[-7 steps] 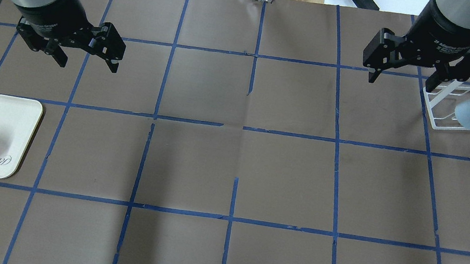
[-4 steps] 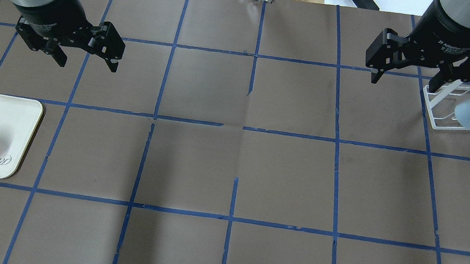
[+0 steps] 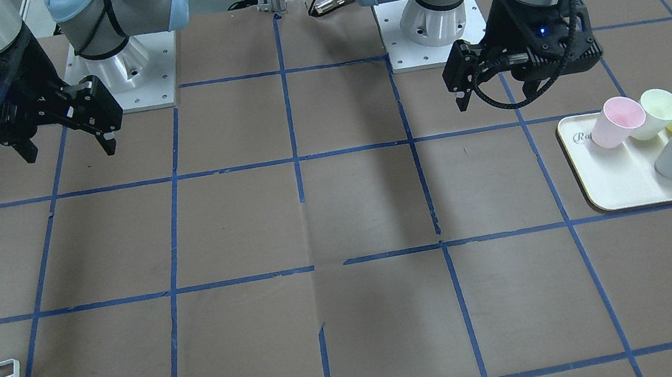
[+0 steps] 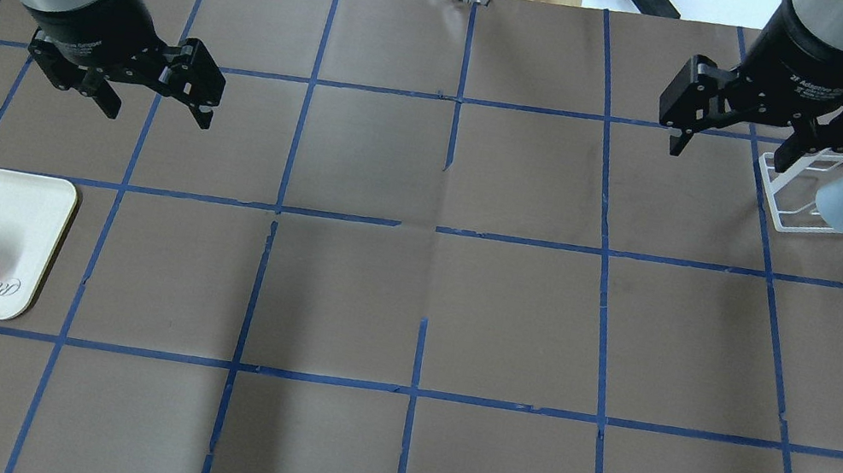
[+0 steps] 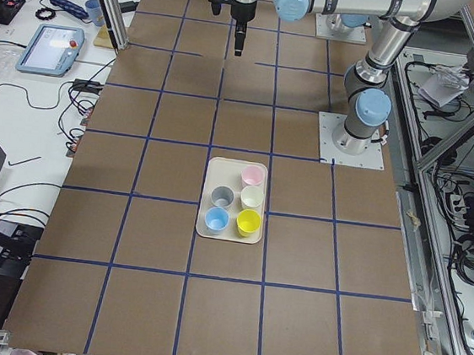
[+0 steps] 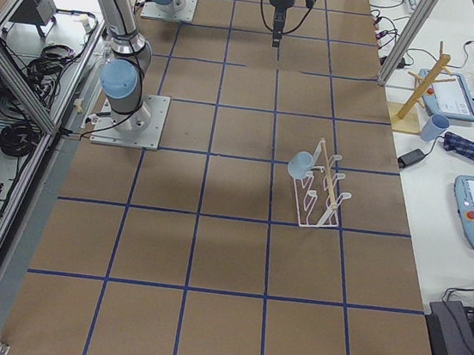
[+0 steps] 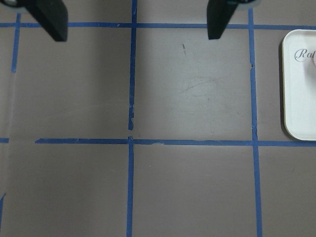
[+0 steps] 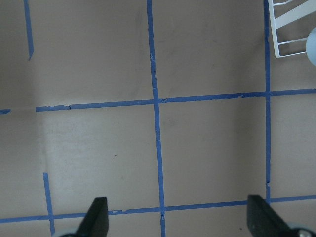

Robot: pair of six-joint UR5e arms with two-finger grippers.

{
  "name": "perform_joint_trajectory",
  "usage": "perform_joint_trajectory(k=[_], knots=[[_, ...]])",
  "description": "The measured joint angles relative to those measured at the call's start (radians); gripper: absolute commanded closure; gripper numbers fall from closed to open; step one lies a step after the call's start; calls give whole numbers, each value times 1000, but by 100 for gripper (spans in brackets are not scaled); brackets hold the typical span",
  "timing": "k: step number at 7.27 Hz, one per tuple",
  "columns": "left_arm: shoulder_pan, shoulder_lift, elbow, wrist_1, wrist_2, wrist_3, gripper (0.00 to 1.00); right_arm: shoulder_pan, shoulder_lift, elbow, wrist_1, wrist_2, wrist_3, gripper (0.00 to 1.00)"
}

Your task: Transfer IKEA cup to right arm and place on rack

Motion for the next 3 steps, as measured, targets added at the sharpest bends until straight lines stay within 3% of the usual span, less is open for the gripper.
perform_joint_trajectory(k=[3], knots=[[-2, 0, 1, 1, 1, -3, 0, 1, -3, -3, 7, 8, 0, 0]])
